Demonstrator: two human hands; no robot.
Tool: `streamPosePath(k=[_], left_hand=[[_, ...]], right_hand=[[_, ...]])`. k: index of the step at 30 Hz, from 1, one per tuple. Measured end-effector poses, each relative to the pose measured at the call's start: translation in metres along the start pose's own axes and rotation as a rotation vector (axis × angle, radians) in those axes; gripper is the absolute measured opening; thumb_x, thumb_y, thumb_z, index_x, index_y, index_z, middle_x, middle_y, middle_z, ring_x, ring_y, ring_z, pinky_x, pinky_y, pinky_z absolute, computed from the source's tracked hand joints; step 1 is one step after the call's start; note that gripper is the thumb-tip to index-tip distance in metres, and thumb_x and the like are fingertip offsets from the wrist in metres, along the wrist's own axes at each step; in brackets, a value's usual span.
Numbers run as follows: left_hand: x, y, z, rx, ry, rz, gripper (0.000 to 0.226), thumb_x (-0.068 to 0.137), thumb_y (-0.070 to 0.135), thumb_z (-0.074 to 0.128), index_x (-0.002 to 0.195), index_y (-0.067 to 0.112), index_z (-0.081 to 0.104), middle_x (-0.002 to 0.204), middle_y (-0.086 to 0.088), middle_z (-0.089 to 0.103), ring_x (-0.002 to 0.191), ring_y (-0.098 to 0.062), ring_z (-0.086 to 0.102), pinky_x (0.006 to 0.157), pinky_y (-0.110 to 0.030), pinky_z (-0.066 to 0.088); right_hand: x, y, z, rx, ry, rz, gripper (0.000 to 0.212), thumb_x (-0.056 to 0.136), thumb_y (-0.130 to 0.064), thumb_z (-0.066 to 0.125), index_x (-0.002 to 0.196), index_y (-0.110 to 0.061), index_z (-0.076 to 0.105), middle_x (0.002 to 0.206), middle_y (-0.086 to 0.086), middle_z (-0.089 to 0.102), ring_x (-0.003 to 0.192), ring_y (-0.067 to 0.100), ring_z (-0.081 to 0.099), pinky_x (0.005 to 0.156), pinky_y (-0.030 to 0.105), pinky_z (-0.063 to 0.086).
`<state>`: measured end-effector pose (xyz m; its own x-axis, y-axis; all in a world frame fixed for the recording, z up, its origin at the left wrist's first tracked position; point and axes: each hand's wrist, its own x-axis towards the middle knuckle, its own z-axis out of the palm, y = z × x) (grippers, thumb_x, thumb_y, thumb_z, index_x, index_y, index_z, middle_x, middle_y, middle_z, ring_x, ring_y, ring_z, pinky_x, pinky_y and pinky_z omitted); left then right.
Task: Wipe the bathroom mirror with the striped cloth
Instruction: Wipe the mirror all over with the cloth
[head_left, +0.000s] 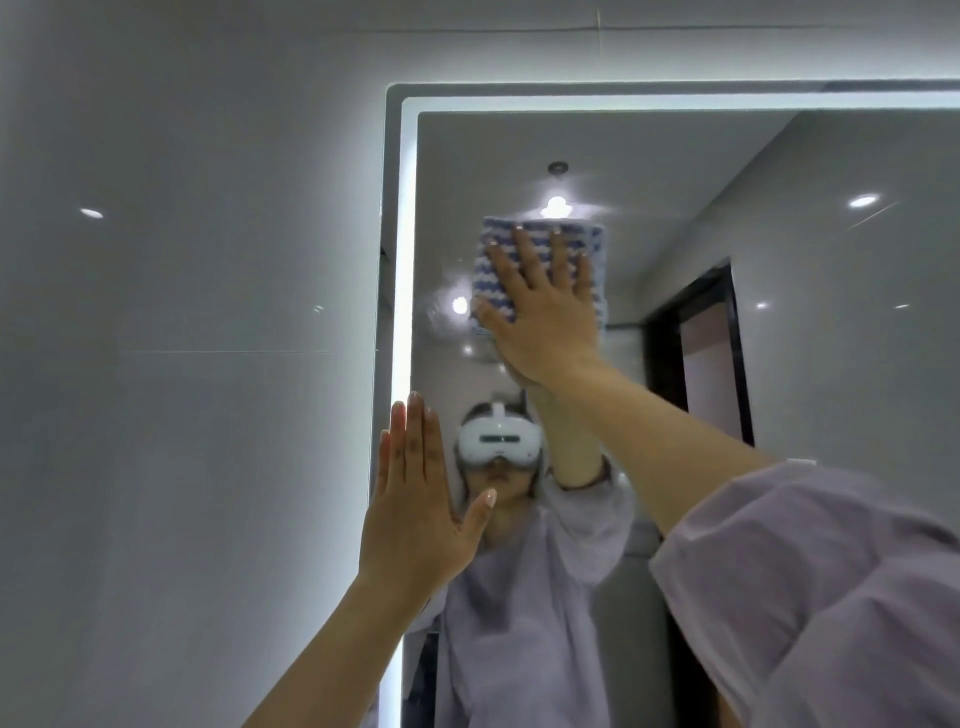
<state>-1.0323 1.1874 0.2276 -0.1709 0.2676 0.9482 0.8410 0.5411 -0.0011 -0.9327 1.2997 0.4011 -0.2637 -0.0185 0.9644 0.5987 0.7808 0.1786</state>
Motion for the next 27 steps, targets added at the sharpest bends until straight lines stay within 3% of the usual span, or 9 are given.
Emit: streamPosePath(k=[7, 13, 16, 19, 24, 27], left_hand=[[0.000, 0.003, -0.010, -0.031, 0.034, 0.020, 0.095, 0.085, 0.072, 0.029, 0.151, 0.006, 0.010, 0.158, -0.012, 0.013, 0.146, -0.027, 0.009, 0.116, -0.036, 0.002], [0.001, 0.001, -0.009, 0.014, 0.018, 0.020, 0.098, 0.083, 0.074, 0.021, 0.151, 0.005, 0.005, 0.160, -0.012, 0.006, 0.147, -0.025, 0.001, 0.115, -0.031, -0.007], [0.000, -0.002, -0.005, 0.018, -0.001, 0.026, 0.100, 0.083, 0.073, 0.023, 0.151, 0.004, -0.003, 0.160, -0.012, -0.007, 0.147, -0.026, -0.009, 0.117, -0.033, -0.008], [-0.001, -0.004, -0.001, 0.010, -0.019, 0.034, 0.099, 0.083, 0.074, 0.013, 0.149, 0.004, -0.012, 0.159, -0.011, -0.018, 0.147, -0.024, -0.017, 0.120, -0.036, -0.004], [-0.002, -0.006, -0.001, 0.010, -0.039, 0.041, 0.099, 0.082, 0.076, 0.003, 0.148, 0.004, -0.014, 0.158, -0.012, -0.021, 0.146, -0.024, -0.019, 0.121, -0.040, 0.000], [-0.002, -0.006, -0.001, 0.014, -0.041, 0.052, 0.098, 0.084, 0.074, 0.008, 0.149, 0.003, -0.013, 0.158, -0.013, -0.019, 0.147, -0.025, -0.018, 0.121, -0.041, 0.000]], right_hand=[[-0.007, -0.076, 0.011, 0.028, -0.074, -0.189, 0.071, 0.096, -0.062, 0.021, 0.153, -0.028, -0.004, 0.162, 0.002, -0.009, 0.147, 0.032, -0.012, 0.117, 0.050, -0.012], [-0.007, -0.065, 0.005, -0.009, -0.130, -0.258, 0.073, 0.096, -0.062, 0.022, 0.153, -0.028, -0.006, 0.162, 0.000, -0.010, 0.147, 0.030, -0.014, 0.119, 0.048, -0.010], [-0.014, -0.038, 0.003, -0.014, -0.113, -0.245, 0.074, 0.094, -0.064, 0.021, 0.153, -0.029, -0.005, 0.162, -0.002, -0.009, 0.147, 0.027, -0.014, 0.119, 0.046, -0.009], [-0.027, 0.005, -0.001, -0.040, -0.087, -0.195, 0.071, 0.094, -0.065, 0.020, 0.153, -0.032, -0.004, 0.162, -0.005, -0.008, 0.147, 0.024, -0.014, 0.119, 0.043, -0.012], [-0.047, 0.097, -0.011, -0.098, -0.109, -0.080, 0.065, 0.097, -0.060, 0.016, 0.149, -0.035, -0.014, 0.161, -0.004, -0.015, 0.147, 0.023, -0.017, 0.119, 0.044, -0.010], [-0.066, 0.149, -0.018, -0.068, -0.099, 0.059, 0.063, 0.098, -0.058, 0.013, 0.151, -0.033, -0.010, 0.161, -0.004, -0.015, 0.146, 0.022, -0.020, 0.119, 0.045, -0.009]])
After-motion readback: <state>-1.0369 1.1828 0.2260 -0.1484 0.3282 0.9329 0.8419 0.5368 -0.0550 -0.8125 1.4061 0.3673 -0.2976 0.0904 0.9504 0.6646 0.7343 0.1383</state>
